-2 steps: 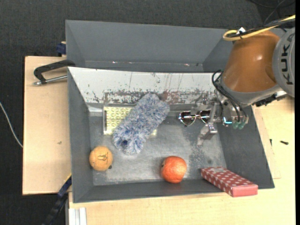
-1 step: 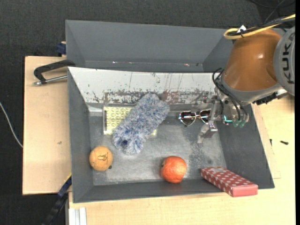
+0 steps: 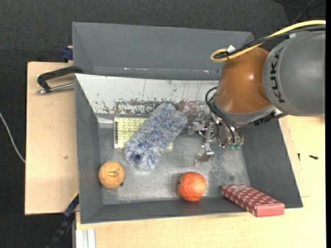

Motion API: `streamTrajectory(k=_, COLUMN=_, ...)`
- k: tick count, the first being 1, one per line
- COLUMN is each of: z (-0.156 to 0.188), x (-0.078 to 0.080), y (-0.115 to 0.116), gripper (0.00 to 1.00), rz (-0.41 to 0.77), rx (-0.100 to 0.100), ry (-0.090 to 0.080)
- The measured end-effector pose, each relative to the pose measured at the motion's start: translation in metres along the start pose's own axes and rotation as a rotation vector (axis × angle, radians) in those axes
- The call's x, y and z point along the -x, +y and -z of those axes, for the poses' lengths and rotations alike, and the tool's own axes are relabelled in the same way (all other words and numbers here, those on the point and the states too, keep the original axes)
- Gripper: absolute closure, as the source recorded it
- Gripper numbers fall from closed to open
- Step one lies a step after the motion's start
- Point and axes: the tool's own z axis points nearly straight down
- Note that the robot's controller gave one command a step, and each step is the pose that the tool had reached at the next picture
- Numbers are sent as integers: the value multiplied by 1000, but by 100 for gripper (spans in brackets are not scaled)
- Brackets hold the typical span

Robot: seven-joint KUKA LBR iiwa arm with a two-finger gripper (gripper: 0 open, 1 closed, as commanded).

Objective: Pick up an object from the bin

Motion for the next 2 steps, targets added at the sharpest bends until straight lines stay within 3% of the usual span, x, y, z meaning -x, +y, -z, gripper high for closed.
streamTrajectory(k=1, z=63, x=36, y=55, gripper=0, rz=98, rx=4, ry=-30)
streamTrajectory(k=2, z=8, x=24, y=59, gripper=0, rz=93, rx=2, ry=-24)
